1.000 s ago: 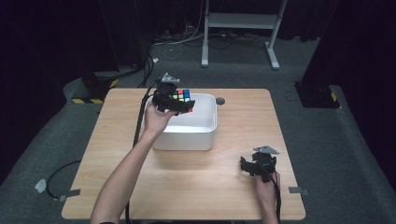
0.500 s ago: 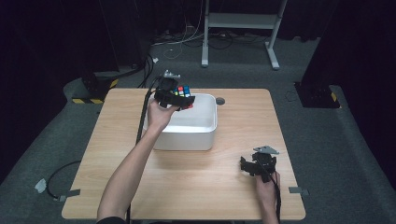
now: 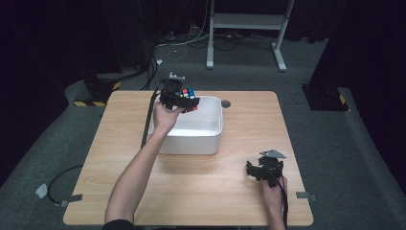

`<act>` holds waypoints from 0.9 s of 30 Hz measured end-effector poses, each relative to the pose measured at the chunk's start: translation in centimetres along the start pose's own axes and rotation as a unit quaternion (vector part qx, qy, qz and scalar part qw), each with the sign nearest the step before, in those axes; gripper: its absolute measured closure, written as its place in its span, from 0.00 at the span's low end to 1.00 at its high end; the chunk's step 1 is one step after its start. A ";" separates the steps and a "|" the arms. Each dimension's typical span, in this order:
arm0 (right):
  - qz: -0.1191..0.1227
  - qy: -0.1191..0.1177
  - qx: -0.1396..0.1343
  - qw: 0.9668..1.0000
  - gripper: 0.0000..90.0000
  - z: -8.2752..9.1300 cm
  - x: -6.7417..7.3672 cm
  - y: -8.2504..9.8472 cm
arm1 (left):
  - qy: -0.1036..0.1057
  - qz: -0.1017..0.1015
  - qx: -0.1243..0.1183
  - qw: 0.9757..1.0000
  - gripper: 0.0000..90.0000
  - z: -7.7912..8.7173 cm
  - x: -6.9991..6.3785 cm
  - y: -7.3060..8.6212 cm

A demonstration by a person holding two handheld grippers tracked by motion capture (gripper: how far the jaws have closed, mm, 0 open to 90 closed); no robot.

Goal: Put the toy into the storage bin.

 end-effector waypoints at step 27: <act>0.000 0.000 0.000 1.000 0.16 0.0 0.0 0.0 | -0.015 0.015 0.042 0.999 0.15 -3.3 0.6 0.9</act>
Point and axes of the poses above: each handheld gripper's, and its own axes: z roughly backward along the jaws, y roughly out of its underside, x roughly to its left, the point moved 8 cm from there along -z, roughly forward along the jaws, and after that the axes turned 9 degrees about x, right-handed, at the moved point
